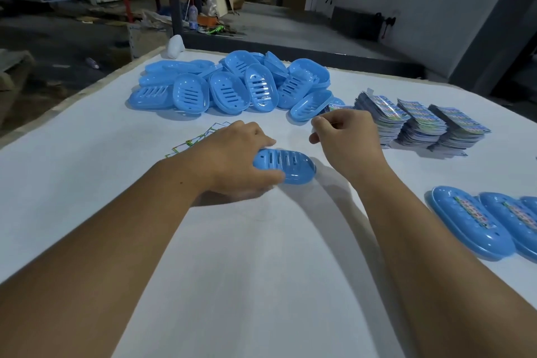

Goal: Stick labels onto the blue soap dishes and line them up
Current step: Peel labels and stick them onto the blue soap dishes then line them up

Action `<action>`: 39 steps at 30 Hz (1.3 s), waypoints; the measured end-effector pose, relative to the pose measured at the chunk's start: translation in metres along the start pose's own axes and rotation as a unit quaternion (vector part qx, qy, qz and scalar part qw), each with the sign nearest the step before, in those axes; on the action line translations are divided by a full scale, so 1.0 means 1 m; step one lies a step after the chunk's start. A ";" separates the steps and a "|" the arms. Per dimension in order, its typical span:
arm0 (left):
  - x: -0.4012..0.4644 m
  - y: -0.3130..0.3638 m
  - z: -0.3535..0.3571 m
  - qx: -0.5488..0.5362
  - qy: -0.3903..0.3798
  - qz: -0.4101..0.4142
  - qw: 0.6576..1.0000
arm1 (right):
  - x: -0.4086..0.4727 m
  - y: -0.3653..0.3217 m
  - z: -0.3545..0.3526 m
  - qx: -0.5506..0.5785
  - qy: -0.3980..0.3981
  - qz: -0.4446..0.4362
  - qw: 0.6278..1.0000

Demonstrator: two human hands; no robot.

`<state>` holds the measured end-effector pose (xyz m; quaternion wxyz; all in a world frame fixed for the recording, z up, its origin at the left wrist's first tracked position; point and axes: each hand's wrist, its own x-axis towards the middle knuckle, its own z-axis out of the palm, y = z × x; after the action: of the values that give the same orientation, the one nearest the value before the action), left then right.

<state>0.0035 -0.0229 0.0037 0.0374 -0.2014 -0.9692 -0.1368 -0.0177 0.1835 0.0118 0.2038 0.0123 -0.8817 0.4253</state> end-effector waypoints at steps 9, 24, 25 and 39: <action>0.001 -0.047 -0.021 0.043 0.062 -0.276 0.958 | -0.001 -0.002 0.001 0.003 0.003 -0.005 1.000; -0.004 -0.035 -0.027 0.044 0.103 -0.291 0.950 | -0.003 -0.006 0.002 -0.042 -0.001 -0.028 0.999; -0.004 -0.034 -0.027 0.052 0.107 -0.291 0.949 | -0.004 -0.006 0.002 -0.044 -0.001 -0.030 0.999; 0.002 -0.030 -0.029 -0.171 0.253 -0.219 0.927 | -0.008 -0.009 0.008 -0.008 -0.022 -0.040 0.999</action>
<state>-0.0100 -0.0571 0.0246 0.2157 0.0539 -0.9094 -0.3515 -0.0119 0.1706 0.0108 0.2013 0.0554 -0.8882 0.4092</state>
